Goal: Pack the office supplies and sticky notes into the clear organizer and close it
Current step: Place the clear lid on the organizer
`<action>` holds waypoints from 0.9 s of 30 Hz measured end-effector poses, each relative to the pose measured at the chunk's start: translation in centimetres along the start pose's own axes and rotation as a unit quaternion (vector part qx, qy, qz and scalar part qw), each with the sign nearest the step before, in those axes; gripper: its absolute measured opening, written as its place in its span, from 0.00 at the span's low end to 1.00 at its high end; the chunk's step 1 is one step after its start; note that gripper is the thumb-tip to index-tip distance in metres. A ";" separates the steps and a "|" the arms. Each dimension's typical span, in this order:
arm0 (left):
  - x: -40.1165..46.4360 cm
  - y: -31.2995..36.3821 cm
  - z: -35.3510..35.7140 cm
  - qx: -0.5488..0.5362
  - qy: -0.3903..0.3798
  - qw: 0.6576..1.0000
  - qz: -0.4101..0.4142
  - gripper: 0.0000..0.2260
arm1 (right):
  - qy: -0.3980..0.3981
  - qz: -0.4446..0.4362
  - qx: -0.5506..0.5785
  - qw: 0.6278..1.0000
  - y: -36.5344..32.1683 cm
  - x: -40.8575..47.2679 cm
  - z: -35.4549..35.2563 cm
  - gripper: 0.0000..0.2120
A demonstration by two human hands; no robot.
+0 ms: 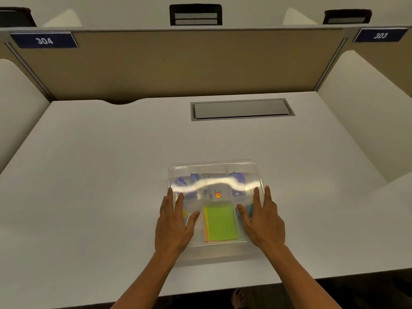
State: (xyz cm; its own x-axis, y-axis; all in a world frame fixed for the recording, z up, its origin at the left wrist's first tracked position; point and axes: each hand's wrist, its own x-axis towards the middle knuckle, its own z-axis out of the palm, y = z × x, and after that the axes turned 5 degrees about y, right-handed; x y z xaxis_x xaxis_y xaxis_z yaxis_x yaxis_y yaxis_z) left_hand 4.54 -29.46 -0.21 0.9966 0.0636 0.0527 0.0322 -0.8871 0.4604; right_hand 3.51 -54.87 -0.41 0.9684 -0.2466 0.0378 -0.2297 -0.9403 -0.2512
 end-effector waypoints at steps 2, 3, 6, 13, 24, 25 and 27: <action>0.0 -0.1 0.1 -0.001 -0.003 1.000 -0.004 0.36 | -0.009 -0.003 -0.002 1.000 0.0 0.0 0.2 0.41; 0.0 -0.2 0.2 0.000 -0.004 1.000 -0.007 0.36 | -0.013 -0.003 -0.002 1.000 0.0 0.0 0.2 0.41; 0.1 -0.3 0.4 0.019 -0.004 1.000 -0.010 0.36 | -0.023 -0.003 -0.009 1.000 -0.1 0.2 0.4 0.41; 0.5 0.0 0.3 0.102 -0.030 0.994 0.005 0.37 | -0.072 -0.006 -0.058 0.996 0.0 0.6 0.1 0.43; 5.9 1.5 -0.8 0.134 -0.025 0.988 0.071 0.42 | -0.055 -0.166 -0.025 0.984 -0.1 6.3 -1.3 0.45; 6.3 1.5 -0.6 0.136 -0.025 0.987 0.077 0.43 | -0.056 -0.170 -0.025 0.984 -0.1 6.7 -1.1 0.45; 6.8 1.4 -0.2 0.140 -0.024 0.986 0.083 0.43 | -0.054 -0.173 -0.033 0.983 0.1 7.2 -0.7 0.45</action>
State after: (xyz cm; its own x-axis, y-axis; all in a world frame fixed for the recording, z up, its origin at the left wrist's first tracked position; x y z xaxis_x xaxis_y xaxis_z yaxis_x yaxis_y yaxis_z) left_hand 11.32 -30.16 1.01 0.9922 -0.1090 0.0607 -0.1185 -0.9753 0.1862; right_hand 10.39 -56.87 0.55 0.9936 0.1132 0.0050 0.1122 -0.9777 -0.1776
